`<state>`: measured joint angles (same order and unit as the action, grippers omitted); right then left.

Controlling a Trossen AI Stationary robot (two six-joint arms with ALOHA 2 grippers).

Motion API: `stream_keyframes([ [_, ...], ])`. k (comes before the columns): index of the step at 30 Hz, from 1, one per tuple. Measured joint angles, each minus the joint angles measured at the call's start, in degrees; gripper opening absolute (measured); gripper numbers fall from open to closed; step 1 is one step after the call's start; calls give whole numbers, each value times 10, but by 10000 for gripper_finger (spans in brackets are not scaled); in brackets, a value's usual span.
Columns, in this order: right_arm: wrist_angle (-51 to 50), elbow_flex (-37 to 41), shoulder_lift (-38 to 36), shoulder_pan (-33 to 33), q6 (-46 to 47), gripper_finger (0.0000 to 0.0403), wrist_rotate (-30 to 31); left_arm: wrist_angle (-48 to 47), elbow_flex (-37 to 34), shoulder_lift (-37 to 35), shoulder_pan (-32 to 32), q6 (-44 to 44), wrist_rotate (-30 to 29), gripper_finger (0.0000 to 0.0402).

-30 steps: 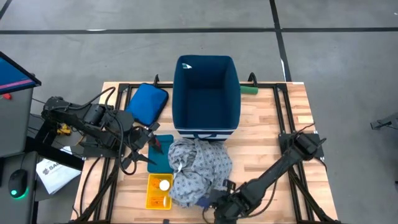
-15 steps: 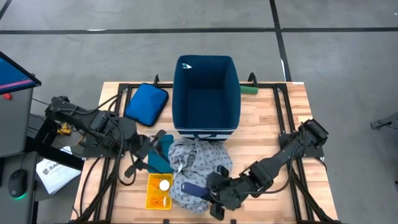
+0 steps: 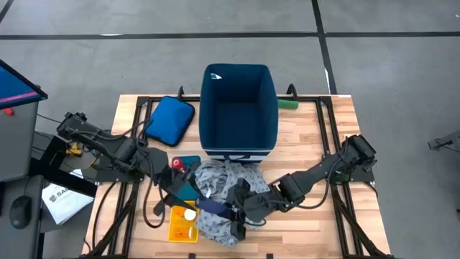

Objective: Pick & place medical supplies in basket/bin
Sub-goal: Put the blue bandage into the blue bin

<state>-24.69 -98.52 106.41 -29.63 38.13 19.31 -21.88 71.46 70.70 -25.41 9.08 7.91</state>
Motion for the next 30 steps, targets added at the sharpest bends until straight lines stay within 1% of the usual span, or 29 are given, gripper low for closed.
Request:
stream_keyframes([
  [9,7,0,0,5,-12,103,-13,22,0,26,7,-1,-4,182],
  [15,14,0,0,6,-12,103,-12,9,0,26,8,-6,-6,182],
  [19,19,0,0,5,-12,103,-13,-6,0,26,8,-32,-6,182],
  [30,38,1,0,5,-10,102,-13,-27,1,24,8,-46,-10,178],
])
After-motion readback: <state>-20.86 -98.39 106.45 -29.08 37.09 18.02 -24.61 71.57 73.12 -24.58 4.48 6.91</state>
